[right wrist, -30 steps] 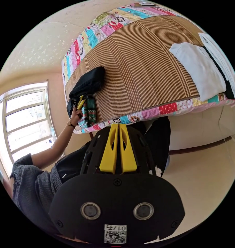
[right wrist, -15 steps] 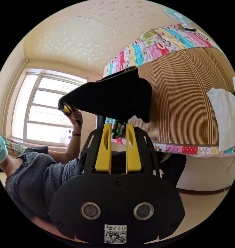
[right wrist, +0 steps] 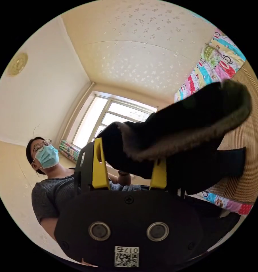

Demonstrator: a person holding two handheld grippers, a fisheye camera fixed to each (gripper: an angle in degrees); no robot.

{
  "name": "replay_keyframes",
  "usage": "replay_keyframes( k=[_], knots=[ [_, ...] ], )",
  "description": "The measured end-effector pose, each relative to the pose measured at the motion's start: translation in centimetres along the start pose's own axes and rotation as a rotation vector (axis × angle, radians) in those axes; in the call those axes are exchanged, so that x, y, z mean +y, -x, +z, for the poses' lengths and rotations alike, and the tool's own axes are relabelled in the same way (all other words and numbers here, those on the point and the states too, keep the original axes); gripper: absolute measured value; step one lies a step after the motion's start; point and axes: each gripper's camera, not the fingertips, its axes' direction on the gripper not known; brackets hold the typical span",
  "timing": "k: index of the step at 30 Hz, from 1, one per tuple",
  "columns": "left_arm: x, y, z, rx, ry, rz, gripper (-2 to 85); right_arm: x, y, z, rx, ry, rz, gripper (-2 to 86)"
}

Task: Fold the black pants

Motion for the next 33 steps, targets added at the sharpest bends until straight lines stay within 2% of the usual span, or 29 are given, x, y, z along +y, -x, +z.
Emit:
replay_keyframes(
  k=[3, 6, 8, 11, 15, 17, 20, 22, 25, 26, 29, 30, 31, 33],
  knots=[
    [3.4, 1.4, 5.3, 0.041, -0.022, -0.053, 5.8, -0.6, -0.3, -0.8, -0.167, -0.020, -0.102, 14.0],
    [5.4, 2.2, 8.4, 0.086, -0.045, -0.082, 6.3, -0.6, 0.0, -3.2, -0.223, -0.186, -0.170, 4.6],
    [5.9, 2.0, 11.7, 0.088, 0.051, -0.083, 6.4, -1.3, -0.4, -4.9, -0.461, -0.249, -0.263, 3.3],
    [7.4, -0.2, 16.3, -0.067, 0.088, 0.016, 6.4, -2.4, 0.7, -5.6, -0.544, -0.213, -0.367, 2.4],
    [9.8, 2.1, 20.4, 0.088, 0.039, -0.042, 6.7, -2.2, 2.7, -6.1, -0.588, -0.225, -0.494, 1.7],
    [10.9, 2.6, 20.8, 0.168, 0.002, -0.035, 7.2, -1.8, 3.4, -6.9, -0.720, -0.236, -0.562, 1.5],
    [12.2, 2.4, 21.8, 0.223, 0.075, 0.012, 8.3, -1.3, 6.4, -8.1, -0.725, -0.206, -0.678, 1.5],
    [13.1, 2.0, 22.7, 0.115, 0.234, 0.041, 5.5, -1.0, 8.4, -8.8, -0.755, -0.170, -0.770, 1.6],
    [14.6, 1.4, 21.7, -0.154, 0.290, 0.078, 3.0, -0.4, 11.6, -9.6, -0.826, -0.092, -0.906, 1.8],
    [14.8, 1.4, 21.3, -0.191, 0.286, 0.078, 3.1, -0.1, 12.7, -9.9, -0.867, -0.063, -0.968, 1.9],
    [15.8, 3.1, 18.6, -0.321, 0.115, 0.028, 8.9, 0.3, 14.2, -9.9, -1.050, 0.018, -1.087, 2.2],
    [16.0, 4.6, 17.9, -0.345, 0.008, -0.026, 11.2, 0.3, 14.2, -9.6, -1.080, 0.026, -1.089, 2.3],
    [15.9, 6.2, 18.1, -0.333, -0.059, -0.063, 13.7, 0.3, 14.0, -8.7, -1.123, 0.036, -1.071, 2.3],
    [15.0, 8.5, 20.1, -0.295, -0.079, -0.079, 17.5, 0.2, 13.0, -6.2, -1.190, 0.057, -1.002, 2.4]
  ],
)
